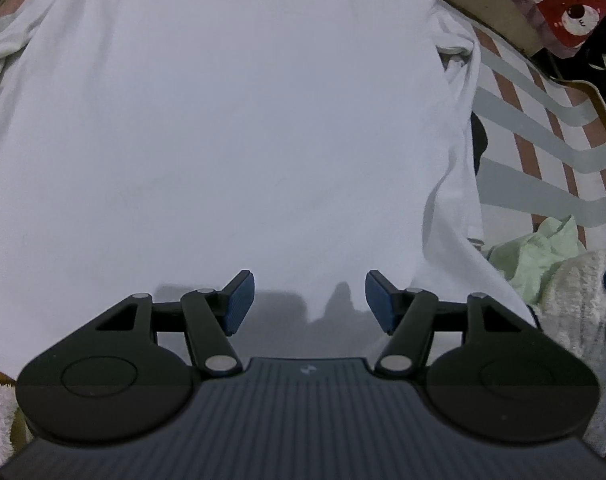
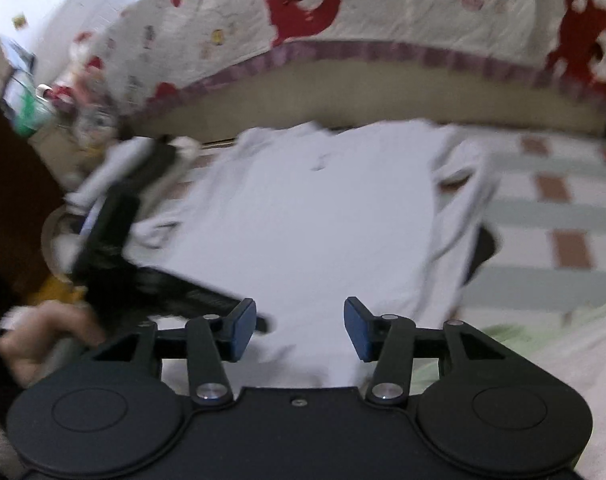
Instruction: Fold clothes
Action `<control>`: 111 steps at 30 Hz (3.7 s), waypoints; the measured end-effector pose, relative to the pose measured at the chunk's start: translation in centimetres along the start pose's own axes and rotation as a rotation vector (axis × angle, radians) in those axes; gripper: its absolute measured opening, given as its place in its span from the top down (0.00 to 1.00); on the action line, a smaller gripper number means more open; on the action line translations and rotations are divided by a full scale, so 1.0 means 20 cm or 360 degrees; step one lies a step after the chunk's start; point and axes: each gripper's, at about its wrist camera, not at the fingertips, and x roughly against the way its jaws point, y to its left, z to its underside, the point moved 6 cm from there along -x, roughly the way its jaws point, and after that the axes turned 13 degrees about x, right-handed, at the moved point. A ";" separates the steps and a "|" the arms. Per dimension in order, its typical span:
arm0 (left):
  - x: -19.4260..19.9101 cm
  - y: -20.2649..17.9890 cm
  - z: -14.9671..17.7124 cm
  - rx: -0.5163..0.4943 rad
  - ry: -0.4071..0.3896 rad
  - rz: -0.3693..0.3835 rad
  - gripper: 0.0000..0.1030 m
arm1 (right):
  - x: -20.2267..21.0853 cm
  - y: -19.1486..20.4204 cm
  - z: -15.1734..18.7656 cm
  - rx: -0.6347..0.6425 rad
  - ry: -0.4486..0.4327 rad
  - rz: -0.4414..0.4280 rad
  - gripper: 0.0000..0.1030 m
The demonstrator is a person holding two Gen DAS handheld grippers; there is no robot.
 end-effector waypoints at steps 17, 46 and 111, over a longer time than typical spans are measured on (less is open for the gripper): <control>-0.14 -0.42 -0.35 -0.0325 -0.0313 -0.0067 0.39 | -0.47 -1.17 -0.14 -0.0807 0.0115 0.0153 0.44; -0.48 -0.63 -0.50 -0.0194 -0.0341 -0.0046 0.39 | -0.69 -1.18 -0.42 -0.0097 0.0288 0.0955 0.95; -0.95 -1.23 -0.64 -0.1019 -0.0440 -0.0185 0.55 | 0.16 -2.17 -0.07 -0.1312 -0.0711 0.1167 0.92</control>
